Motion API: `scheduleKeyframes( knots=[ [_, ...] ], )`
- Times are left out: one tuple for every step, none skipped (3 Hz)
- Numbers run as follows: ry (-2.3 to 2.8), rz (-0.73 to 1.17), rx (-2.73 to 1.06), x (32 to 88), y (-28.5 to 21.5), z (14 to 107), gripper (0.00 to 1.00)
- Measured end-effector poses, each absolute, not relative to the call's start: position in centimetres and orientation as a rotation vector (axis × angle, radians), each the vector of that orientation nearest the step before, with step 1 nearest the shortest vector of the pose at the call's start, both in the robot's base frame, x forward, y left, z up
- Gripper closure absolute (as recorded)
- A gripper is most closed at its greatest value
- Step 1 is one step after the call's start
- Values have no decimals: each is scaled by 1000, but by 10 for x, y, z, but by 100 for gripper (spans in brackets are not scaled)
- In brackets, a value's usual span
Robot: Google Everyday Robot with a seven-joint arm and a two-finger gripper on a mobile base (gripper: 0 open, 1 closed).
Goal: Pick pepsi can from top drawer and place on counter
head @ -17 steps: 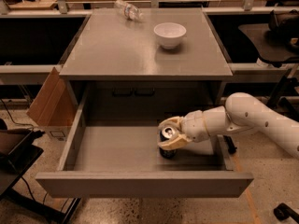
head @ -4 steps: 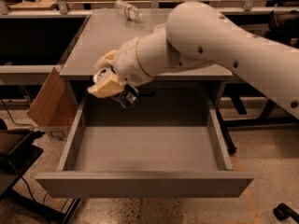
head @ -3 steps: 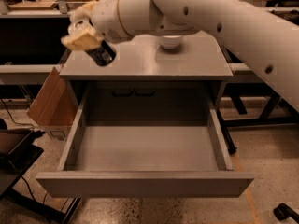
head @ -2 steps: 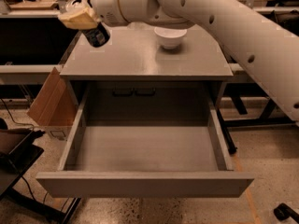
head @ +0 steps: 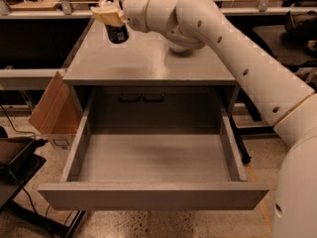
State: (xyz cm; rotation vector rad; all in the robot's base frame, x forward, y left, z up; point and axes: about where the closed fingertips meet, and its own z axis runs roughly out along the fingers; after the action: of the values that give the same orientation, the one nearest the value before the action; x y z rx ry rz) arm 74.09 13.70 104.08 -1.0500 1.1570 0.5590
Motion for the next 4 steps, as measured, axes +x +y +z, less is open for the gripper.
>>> scheduleKeyframes(
  knots=[
    [1200, 577, -977, 776, 117, 1019, 100],
    [1277, 617, -884, 812, 98, 973, 100],
    [1330, 632, -839, 828, 91, 940, 100],
    [1326, 636, -844, 826, 95, 941, 82]
  ],
)
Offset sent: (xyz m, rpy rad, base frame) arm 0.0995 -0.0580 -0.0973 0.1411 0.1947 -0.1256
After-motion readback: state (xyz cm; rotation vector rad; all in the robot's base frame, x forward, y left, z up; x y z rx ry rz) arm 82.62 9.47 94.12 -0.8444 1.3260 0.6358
